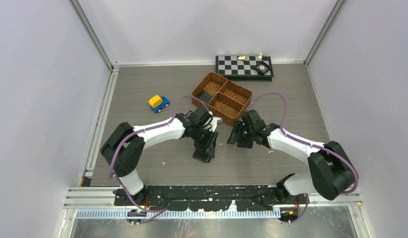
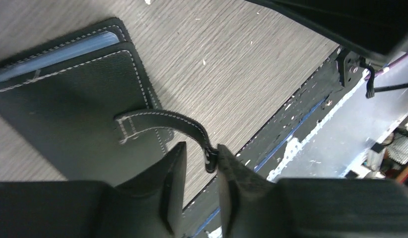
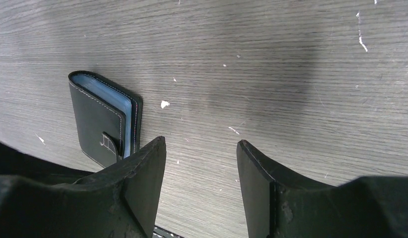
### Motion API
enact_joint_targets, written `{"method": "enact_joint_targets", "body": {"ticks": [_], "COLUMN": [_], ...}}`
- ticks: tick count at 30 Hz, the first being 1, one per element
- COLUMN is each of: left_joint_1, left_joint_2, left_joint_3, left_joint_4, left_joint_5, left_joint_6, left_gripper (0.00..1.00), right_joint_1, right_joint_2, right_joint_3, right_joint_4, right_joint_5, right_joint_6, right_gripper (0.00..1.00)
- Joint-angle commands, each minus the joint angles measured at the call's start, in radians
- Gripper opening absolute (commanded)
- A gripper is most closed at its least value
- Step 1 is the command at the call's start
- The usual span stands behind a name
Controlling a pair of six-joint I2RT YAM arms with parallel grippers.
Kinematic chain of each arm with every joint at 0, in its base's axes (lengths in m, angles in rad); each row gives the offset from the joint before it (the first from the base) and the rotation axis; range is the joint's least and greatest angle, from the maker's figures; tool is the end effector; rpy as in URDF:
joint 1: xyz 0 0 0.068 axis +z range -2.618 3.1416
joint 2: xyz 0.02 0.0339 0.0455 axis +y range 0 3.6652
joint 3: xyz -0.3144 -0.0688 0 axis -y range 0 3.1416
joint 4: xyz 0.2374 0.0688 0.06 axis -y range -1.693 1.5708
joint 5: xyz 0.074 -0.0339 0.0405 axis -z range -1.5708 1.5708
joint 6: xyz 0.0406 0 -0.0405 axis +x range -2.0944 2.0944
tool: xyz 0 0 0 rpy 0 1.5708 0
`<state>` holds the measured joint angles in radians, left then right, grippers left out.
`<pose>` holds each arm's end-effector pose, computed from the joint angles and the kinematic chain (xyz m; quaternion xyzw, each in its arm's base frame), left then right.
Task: Put the credit cards into the card holder
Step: Close the card holder at the center of the board.
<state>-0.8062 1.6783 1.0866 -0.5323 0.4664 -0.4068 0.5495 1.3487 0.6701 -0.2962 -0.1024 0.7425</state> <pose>0.2166 -0.2521 0.2440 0.2384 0.9197 -0.3080 0.0487 0.2003 0.1275 0.2232 0.0770 0.9517 0.2156 0.2047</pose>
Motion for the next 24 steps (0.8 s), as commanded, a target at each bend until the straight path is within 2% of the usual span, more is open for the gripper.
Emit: {"method": "enact_joint_targets", "body": {"ticks": [1, 4, 8, 12, 16, 19, 24], "left_joint_1": [-0.011, -0.011, -0.01, 0.003, 0.089, 0.17, 0.234], "left_joint_2": [0.008, -0.061, -0.164, -0.231, -0.249, -0.239, -0.18], "left_joint_3": [-0.005, 0.006, 0.036, 0.052, 0.024, -0.023, -0.068], "left_joint_4": [0.084, 0.056, 0.004, -0.05, -0.079, -0.044, 0.014], "left_joint_5": [-0.002, -0.04, -0.053, -0.071, -0.077, -0.039, -0.013], "left_joint_6": [-0.051, -0.055, -0.051, -0.035, -0.018, -0.03, -0.047], "left_gripper": [0.41, 0.58, 0.71, 0.79, 0.79, 0.72, 0.59], "right_joint_1": [-0.003, -0.002, -0.002, -0.003, -0.002, -0.003, 0.005], "right_joint_2": [-0.043, -0.057, -0.054, -0.041, -0.037, -0.033, -0.019], "right_joint_3": [-0.005, -0.007, -0.003, 0.005, 0.008, 0.012, 0.0], "right_joint_4": [0.037, 0.034, 0.034, 0.034, 0.037, 0.043, 0.111], "right_joint_5": [0.014, 0.023, 0.021, 0.011, 0.001, -0.031, -0.171], "right_joint_6": [0.014, 0.011, 0.008, 0.006, 0.005, -0.001, 0.011], "right_gripper": [0.6, 0.61, 0.61, 0.61, 0.61, 0.61, 0.62]}}
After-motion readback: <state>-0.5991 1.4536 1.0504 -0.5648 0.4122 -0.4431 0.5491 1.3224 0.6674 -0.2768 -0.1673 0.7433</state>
